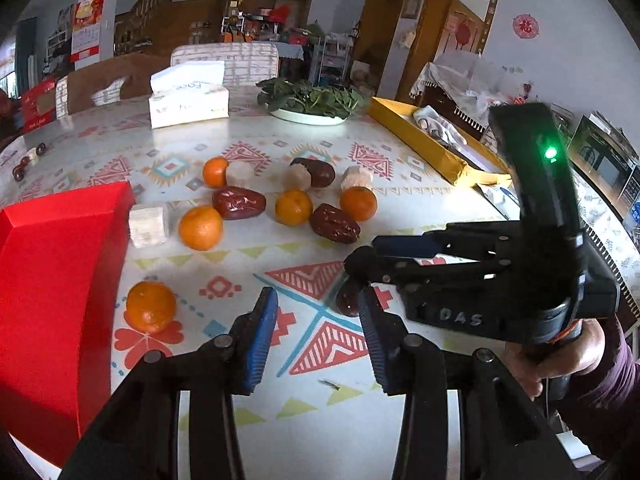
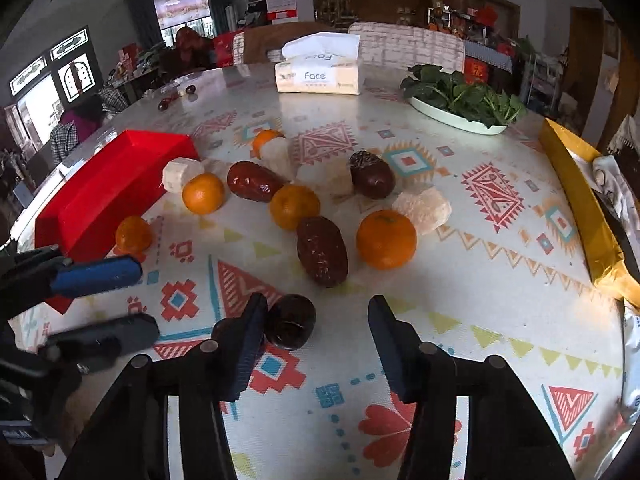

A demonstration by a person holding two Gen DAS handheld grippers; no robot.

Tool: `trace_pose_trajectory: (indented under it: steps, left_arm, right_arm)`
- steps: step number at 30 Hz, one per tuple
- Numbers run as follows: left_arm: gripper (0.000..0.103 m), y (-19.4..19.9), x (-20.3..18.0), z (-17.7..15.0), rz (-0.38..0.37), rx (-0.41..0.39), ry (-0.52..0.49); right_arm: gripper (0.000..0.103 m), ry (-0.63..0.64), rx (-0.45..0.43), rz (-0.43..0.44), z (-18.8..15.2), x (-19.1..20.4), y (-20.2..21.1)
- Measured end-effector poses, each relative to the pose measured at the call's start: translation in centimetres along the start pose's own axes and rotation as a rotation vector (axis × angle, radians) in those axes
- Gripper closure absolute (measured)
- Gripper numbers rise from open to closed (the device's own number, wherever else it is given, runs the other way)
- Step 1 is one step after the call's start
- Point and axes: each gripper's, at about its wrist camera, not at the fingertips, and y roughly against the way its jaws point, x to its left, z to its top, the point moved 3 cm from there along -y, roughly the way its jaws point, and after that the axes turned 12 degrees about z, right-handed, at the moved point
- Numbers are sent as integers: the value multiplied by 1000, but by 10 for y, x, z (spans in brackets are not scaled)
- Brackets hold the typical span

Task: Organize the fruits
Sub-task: 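Lower the left tool onto a red date and close it, then carry the red date in the left tool into the red tray and open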

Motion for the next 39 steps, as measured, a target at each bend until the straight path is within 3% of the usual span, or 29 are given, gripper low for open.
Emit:
trace_pose_trajectory:
  steps: [3,9,13,16,19,23,27,31,35,39]
  left_arm:
    - [62,-5,-3,1,-2,18,0]
    - [62,-22,-32,3,-19,58,-58]
    - [62,-40,-49,5,25,96,-106]
    - [80,-45,-54,4,52,101,-120]
    - [80,-41,-43,4,43,96,-65]
    - [80,-20,-6,8,13,57,73]
    - [80,19,51,15,63,-24,210]
    - [79,56,127,12,225,-91,343]
    - [79,66,186,-5,390,-77,435]
    - [79,59,227,-23,459,-31,495]
  right_arm:
    - [77,-8,-10,33,-3,2,5]
    - [77,-41,-67,7,-8,-5,26]
    - [77,-69,-88,-11,-10,-14,39]
    - [77,-78,-98,-19,-11,-17,49]
    - [77,-73,-109,-24,-11,-14,56]
    - [77,-55,-111,-11,-6,-2,56]
    - [77,-13,-110,22,7,21,50]
    - [76,35,-100,123,31,60,36]
    - [76,71,-53,266,56,106,4]
    - [76,129,3,330,73,153,-35]
